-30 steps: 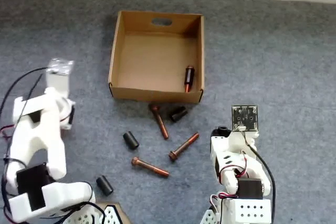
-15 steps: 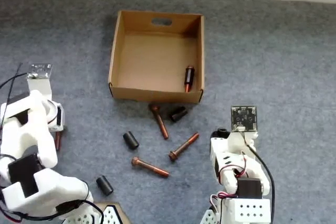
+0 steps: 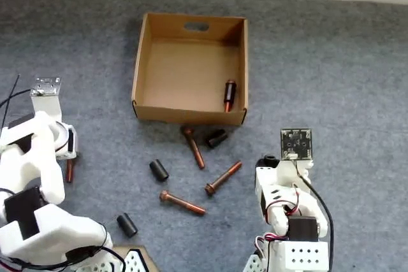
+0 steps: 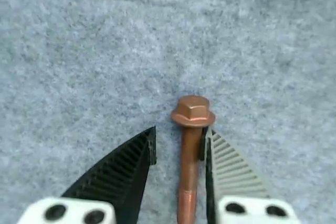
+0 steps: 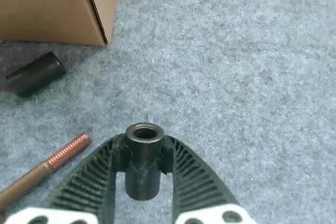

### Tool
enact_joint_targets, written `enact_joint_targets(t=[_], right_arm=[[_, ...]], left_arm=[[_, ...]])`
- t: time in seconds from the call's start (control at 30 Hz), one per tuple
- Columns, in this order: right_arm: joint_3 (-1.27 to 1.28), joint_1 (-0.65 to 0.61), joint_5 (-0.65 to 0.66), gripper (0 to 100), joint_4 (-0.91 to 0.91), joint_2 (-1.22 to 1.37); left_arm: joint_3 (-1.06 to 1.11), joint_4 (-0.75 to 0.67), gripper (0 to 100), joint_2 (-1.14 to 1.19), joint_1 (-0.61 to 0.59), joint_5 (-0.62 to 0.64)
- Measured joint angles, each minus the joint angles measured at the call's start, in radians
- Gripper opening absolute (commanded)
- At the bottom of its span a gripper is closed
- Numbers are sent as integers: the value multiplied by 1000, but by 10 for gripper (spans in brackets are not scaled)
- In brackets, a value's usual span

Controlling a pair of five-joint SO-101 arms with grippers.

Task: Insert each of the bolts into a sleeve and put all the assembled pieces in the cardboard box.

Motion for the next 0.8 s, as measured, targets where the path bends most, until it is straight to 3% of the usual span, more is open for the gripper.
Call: enact_joint_targets(t=[0.5, 0.8], right_arm=[[0, 0, 0, 7, 0, 0], [0, 0, 0, 7, 0, 0]], left_arm=[[-2, 83, 153, -126, 28, 0], [58, 26, 150, -141, 44, 2]])
